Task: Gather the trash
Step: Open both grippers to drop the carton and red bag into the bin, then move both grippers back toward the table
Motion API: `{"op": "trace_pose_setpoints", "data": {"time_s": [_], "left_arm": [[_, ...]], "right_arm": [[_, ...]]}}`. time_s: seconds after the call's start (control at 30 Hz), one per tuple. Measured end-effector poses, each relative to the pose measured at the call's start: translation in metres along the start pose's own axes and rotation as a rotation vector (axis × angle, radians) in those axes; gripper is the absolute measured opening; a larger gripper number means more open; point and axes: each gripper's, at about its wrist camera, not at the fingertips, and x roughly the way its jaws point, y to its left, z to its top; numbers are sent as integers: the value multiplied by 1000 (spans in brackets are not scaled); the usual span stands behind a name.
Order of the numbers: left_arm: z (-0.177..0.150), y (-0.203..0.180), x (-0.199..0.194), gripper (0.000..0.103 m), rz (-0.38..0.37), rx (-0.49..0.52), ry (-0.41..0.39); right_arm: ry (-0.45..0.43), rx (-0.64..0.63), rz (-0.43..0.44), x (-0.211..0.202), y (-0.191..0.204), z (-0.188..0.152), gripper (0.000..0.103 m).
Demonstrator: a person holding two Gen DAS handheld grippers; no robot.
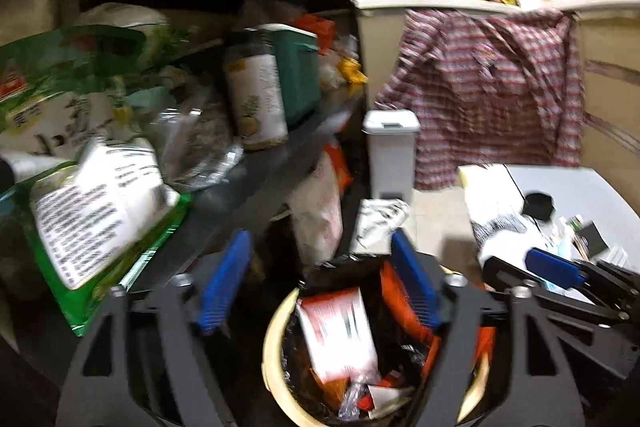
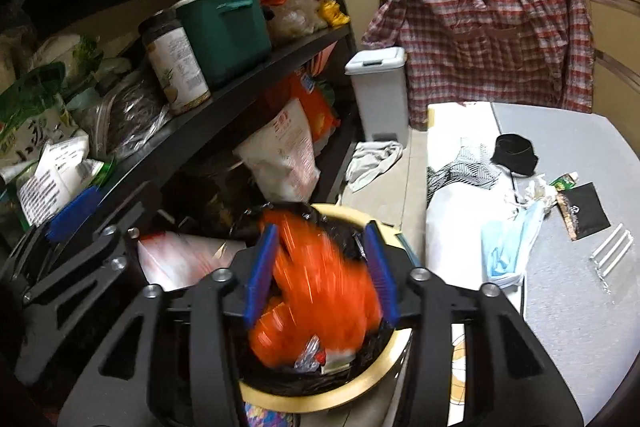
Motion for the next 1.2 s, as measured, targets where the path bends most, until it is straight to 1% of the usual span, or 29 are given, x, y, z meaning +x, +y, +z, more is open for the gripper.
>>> {"op": "trace_pose_setpoints", "data": {"time_s": [0.03,0.07,0.13,0.3,0.4,0.5,0.63,0.7,0.87,1.07,1.2], "left_arm": [[0,2,0,85,1,-12,3],[1,5,0,89,-2,-25,6],[1,6,-1,89,-7,-33,7],[2,-1,-6,91,-2,1,-6],[5,-2,-10,93,-11,-8,-7],[8,-2,-17,93,-20,-19,-12],[11,-3,-28,93,-35,-29,-25],[13,-5,-35,93,-46,-31,-37],[25,-20,-62,95,-98,-37,-89],[38,-56,-90,95,-162,-2,-151],[42,-79,-99,95,-207,14,-158]], "right_arm": [[2,12,-6,0,-3,1,53],[5,18,-8,0,-5,1,54],[9,32,-10,0,-9,1,56],[7,44,-26,-4,-13,1,56],[6,48,-32,-10,-15,2,56],[-5,43,-39,-20,-16,4,58],[-32,38,-46,-42,-19,9,64],[-48,26,-46,-56,-21,12,65],[-91,-14,-61,-90,-30,17,69],[-146,-28,-102,-135,-56,20,70],[-178,-3,-142,-158,-79,21,71]]}}
